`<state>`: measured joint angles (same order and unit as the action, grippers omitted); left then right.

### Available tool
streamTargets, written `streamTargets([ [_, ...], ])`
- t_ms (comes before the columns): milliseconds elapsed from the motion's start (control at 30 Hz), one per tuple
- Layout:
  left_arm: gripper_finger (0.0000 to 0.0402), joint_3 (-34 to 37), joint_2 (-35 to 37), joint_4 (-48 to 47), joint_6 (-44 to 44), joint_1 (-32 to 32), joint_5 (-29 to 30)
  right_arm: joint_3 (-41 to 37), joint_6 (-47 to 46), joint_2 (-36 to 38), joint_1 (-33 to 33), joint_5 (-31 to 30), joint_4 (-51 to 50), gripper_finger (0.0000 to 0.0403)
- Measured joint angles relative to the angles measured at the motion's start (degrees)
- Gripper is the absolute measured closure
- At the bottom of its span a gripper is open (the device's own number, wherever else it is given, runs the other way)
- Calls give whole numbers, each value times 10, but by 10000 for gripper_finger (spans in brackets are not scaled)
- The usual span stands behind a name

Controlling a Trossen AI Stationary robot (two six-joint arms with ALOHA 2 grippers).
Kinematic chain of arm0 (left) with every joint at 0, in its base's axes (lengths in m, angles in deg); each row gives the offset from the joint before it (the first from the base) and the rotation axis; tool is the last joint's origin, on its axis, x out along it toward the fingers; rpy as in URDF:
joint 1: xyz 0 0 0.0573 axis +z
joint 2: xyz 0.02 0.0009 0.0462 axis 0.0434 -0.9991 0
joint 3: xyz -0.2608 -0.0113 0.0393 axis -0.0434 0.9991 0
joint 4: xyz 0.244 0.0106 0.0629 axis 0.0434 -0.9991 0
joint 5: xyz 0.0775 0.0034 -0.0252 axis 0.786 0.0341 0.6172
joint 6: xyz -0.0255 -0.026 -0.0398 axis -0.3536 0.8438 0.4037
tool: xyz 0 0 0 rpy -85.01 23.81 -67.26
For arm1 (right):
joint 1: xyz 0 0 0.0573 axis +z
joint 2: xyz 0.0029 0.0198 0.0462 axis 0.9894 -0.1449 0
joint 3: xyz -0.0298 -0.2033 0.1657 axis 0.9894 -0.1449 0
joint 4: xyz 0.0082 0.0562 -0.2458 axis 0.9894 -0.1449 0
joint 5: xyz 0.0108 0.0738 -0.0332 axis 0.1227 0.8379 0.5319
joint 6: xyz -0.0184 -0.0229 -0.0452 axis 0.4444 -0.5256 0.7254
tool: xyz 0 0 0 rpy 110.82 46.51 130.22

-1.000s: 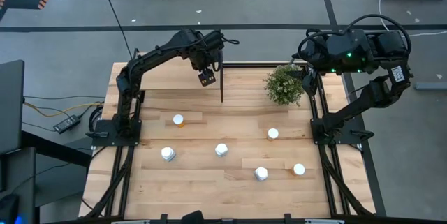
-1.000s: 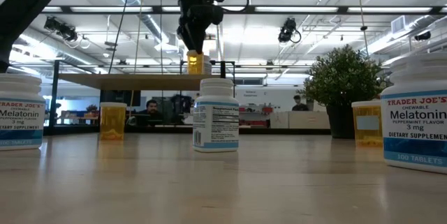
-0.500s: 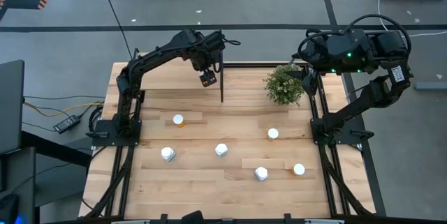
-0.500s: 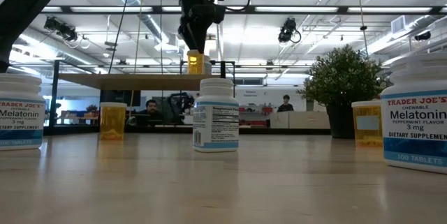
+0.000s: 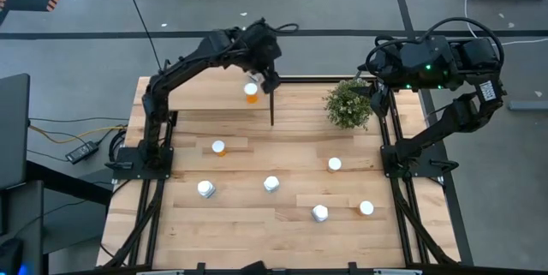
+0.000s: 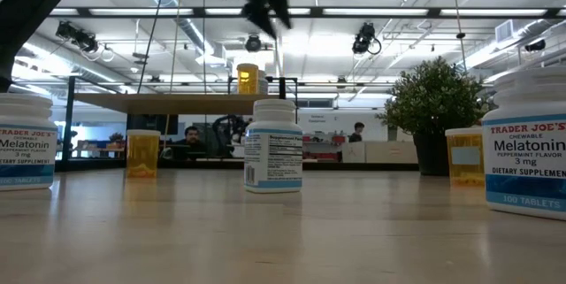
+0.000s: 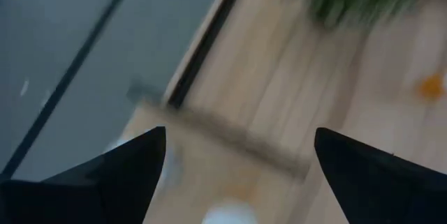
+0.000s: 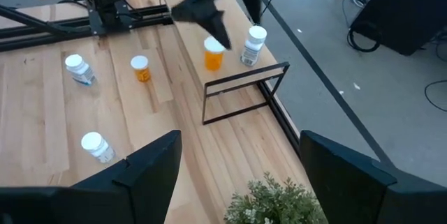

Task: Pick and place medicine bottles onto shelf by color
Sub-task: Put the orange pill bottle on the shelf

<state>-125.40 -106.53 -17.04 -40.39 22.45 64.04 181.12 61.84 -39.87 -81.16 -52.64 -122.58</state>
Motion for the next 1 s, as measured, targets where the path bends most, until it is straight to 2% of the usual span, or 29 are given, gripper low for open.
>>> streamTargets([
  [100, 38, -2, -11, 81, 11, -8, -7, 0, -10, 0, 0, 0, 2, 105],
  [300, 63, 0, -50, 179, 23, -11, -14, 0, -58, 0, 0, 7, 1, 105],
  [667, 97, 0, -122, 400, 98, -23, -49, 0, -72, 0, 1, 11, 1, 105],
  [867, 104, 0, -154, 427, 98, -33, -52, 0, -83, 0, 1, 11, 1, 105],
  [1000, 104, -2, -150, 368, 67, -39, -51, 0, -86, 0, 1, 11, -1, 105],
])
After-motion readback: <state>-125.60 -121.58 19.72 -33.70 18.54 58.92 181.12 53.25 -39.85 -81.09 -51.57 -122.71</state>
